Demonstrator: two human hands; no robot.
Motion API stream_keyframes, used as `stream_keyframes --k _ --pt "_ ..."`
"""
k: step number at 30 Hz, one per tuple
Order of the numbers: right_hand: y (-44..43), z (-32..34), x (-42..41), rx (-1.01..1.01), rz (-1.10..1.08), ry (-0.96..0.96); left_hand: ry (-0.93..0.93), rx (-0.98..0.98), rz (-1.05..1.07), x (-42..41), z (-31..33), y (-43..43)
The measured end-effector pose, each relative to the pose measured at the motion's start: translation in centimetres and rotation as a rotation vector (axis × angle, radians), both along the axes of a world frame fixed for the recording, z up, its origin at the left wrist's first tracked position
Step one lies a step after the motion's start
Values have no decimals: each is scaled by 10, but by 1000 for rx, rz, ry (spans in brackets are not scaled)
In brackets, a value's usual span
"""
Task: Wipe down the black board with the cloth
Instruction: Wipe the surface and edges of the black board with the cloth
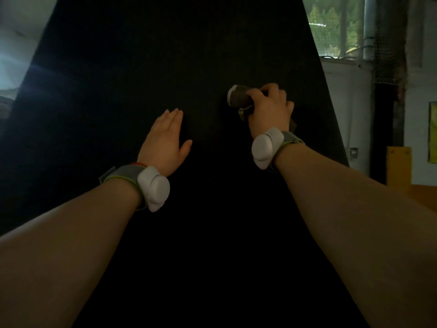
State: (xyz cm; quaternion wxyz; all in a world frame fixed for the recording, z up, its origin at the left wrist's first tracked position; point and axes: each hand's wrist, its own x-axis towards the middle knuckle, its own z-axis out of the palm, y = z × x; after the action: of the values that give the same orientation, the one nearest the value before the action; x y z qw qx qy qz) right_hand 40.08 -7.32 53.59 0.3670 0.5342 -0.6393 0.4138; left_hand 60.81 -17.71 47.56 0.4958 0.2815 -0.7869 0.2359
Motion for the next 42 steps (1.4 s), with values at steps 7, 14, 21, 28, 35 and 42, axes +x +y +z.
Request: stream_keyframes --k 7,14,21,28,35,42 --pt "-23 -7 -4 158 71 27 -13 6 11 5 -2 -18" --pt "-19 -50 4 372 170 308 6 -7 40 -3 -16 -24" --pt "-5 -96 7 509 189 416 42 13 57 -11 -34 -15" --pt "-2 -103 4 502 216 422 -113 68 196 -4 -40 -29" --pt "-23 -36 14 124 118 234 -130 19 172 -2 -42 -41" --pt "-37 -61 19 251 137 326 -126 -36 186 -2 -45 -49"
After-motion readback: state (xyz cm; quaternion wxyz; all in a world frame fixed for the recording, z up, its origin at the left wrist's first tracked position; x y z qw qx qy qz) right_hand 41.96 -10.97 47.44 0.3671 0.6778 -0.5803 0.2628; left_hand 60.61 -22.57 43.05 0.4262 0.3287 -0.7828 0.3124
